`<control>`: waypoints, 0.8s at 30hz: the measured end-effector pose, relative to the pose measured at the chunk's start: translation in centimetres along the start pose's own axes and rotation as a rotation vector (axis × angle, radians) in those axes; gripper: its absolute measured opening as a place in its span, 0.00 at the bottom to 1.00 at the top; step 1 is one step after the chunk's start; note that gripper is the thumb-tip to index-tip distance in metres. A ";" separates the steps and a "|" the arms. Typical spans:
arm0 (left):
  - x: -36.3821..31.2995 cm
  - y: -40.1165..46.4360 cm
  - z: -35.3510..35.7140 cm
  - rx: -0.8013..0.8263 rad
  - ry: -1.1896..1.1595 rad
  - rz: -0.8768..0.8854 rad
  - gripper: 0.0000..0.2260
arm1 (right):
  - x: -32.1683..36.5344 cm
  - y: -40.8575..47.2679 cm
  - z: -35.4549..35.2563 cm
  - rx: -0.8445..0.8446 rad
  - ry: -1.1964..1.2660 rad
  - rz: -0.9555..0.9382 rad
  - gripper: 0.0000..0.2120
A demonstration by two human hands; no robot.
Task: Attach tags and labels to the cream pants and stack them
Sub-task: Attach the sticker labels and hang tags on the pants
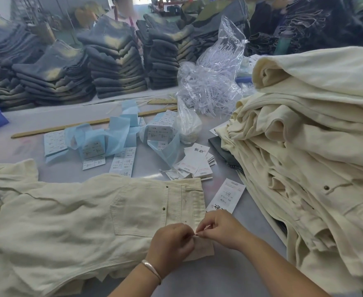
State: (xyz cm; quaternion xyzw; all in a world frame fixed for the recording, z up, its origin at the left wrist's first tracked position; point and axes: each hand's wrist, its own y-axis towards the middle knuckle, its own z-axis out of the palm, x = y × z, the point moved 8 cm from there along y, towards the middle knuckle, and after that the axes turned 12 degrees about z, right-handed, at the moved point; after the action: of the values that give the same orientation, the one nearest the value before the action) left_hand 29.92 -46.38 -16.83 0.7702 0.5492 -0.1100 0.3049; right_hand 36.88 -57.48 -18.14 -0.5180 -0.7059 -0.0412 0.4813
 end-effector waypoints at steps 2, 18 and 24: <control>1.1 0.1 -0.2 -0.003 -0.145 -0.101 0.00 | 0.4 0.1 -0.1 0.013 -0.002 -0.030 0.06; 2.3 0.5 0.8 0.142 -0.449 -0.318 0.09 | 0.6 1.3 2.0 0.285 -0.077 0.095 0.10; 2.4 -0.9 0.4 -0.139 -0.391 -0.324 0.06 | -0.7 0.8 2.4 0.381 0.189 0.248 0.13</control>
State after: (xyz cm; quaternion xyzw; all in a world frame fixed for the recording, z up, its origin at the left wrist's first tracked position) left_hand 30.10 -44.57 -18.68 0.6134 0.6024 -0.2663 0.4359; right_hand 35.92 -56.25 -20.26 -0.4942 -0.5839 0.1038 0.6357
